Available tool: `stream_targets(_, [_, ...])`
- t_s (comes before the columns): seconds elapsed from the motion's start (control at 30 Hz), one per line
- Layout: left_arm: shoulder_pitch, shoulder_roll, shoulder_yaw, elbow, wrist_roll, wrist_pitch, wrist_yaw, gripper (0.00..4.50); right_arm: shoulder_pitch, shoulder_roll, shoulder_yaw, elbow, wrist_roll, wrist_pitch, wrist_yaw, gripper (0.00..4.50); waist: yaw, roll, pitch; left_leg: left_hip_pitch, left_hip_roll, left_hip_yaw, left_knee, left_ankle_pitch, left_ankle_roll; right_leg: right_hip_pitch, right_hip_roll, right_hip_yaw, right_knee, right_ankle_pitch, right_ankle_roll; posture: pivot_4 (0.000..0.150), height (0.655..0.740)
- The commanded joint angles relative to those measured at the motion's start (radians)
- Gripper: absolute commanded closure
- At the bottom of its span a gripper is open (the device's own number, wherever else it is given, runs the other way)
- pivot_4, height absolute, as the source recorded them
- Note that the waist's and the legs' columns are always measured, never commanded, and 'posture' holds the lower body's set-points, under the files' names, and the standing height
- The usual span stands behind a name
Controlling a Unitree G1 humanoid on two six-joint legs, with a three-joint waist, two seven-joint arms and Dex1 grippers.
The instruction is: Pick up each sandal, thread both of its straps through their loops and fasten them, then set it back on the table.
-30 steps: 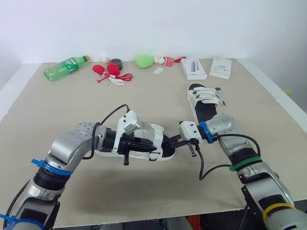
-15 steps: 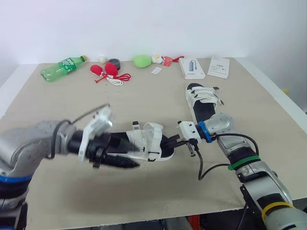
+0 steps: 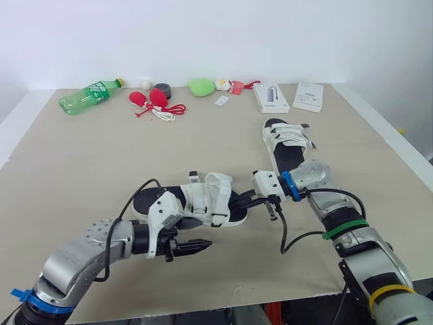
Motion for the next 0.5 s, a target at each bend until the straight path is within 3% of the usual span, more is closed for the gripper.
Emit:
stream_targets(0.03, [-0.007, -0.028, -0.009, 0.006, 0.04, -0.06, 0.023, 1.62, 0.026, -0.014, 0.026, 0.023, -0.058, 0.007, 0.006, 4.5, 0.001, 0.0, 0.0, 0.0, 0.0, 0.0, -0.001, 0.0, 0.0, 0.0, 0.0, 0.0, 0.0, 0.0, 0.0, 0.15, 0.74])
stream_targets(0.5, [-0.101, -0.068, -0.105, 0.13, 0.122, -0.107, -0.027, 1.62, 0.03, -0.016, 0.027, 0.016, -0.061, 0.003, 0.004, 4.5, 0.001, 0.0, 0.0, 0.0, 0.0, 0.0, -0.001, 0.001, 0.001, 0.001, 0.0, 0.0, 0.0, 0.001, 0.001, 0.15, 0.74])
